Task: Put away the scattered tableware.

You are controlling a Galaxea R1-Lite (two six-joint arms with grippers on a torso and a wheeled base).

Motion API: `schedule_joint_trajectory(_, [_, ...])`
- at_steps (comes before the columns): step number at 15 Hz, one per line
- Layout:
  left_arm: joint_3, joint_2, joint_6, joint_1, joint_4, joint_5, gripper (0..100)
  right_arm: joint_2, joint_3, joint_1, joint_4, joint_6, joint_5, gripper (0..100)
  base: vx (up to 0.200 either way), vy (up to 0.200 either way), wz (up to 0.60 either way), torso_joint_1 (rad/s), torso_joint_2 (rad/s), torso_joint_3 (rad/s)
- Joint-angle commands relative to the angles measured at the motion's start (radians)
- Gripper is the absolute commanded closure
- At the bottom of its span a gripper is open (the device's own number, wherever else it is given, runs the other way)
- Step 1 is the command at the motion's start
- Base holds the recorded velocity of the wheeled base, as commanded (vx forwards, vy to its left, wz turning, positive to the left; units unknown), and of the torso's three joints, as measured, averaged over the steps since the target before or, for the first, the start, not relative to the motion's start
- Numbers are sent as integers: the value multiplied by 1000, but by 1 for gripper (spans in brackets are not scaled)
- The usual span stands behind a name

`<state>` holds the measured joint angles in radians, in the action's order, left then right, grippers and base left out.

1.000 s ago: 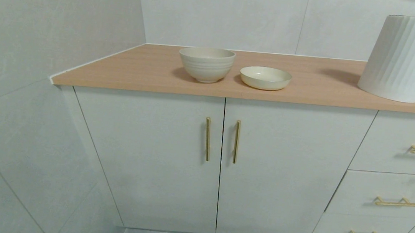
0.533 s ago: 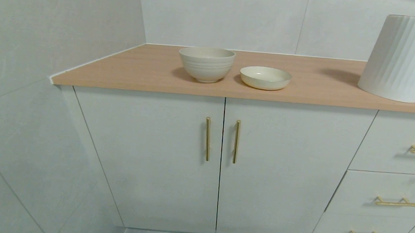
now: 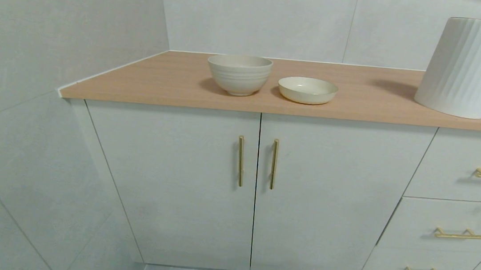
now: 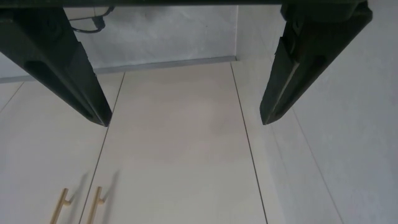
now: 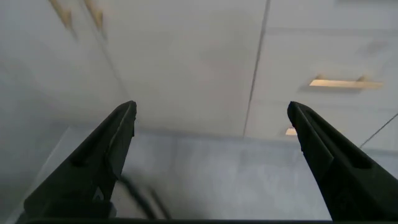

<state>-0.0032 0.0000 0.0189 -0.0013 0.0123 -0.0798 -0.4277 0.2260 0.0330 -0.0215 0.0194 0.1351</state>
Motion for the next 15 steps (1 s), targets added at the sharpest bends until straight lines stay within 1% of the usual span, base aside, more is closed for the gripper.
schedule_joint_trajectory(1, [0,0,-1,0,0,0,0,-381,96,180,32,2,12,0,0,0,0,0,0,0])
schedule_joint_trajectory(2, [0,0,-1,0,0,0,0,-491,128,248,92,7,12,0,0,0,0,0,0,0])
schedule_joint_trajectory(3, [0,0,-1,0,0,2,0,-566,150,272,147,8,11,0,0,0,0,0,0,0])
schedule_joint_trajectory(4, [0,0,1,0,0,0,0,-709,181,311,272,13,11,0,0,0,0,0,0,0])
schedule_joint_trajectory(6, [0,0,1,0,0,0,0,-904,216,381,465,14,8,0,0,0,0,0,0,0])
schedule_joint_trajectory(7, [0,0,1,0,0,0,0,-996,237,413,543,13,6,0,0,0,0,0,0,0])
schedule_joint_trajectory(8, [0,0,1,0,0,0,0,-1125,293,455,624,13,4,0,0,0,0,0,0,0])
schedule_joint_trajectory(10, [0,0,1,0,0,0,0,-1289,406,496,696,13,4,0,0,0,0,0,0,0])
schedule_joint_trajectory(11, [0,0,4,0,0,0,0,-1338,461,505,709,14,4,0,0,0,0,0,0,0])
schedule_joint_trajectory(12, [0,0,3,0,0,0,0,-1393,539,509,710,17,9,0,0,0,0,0,0,0])
schedule_joint_trajectory(14, [0,0,3,0,0,0,0,-1453,647,553,703,53,12,0,0,0,0,0,0,0])
schedule_joint_trajectory(15, [0,0,3,0,0,0,0,-1476,694,574,704,103,12,0,0,0,0,0,0,0])
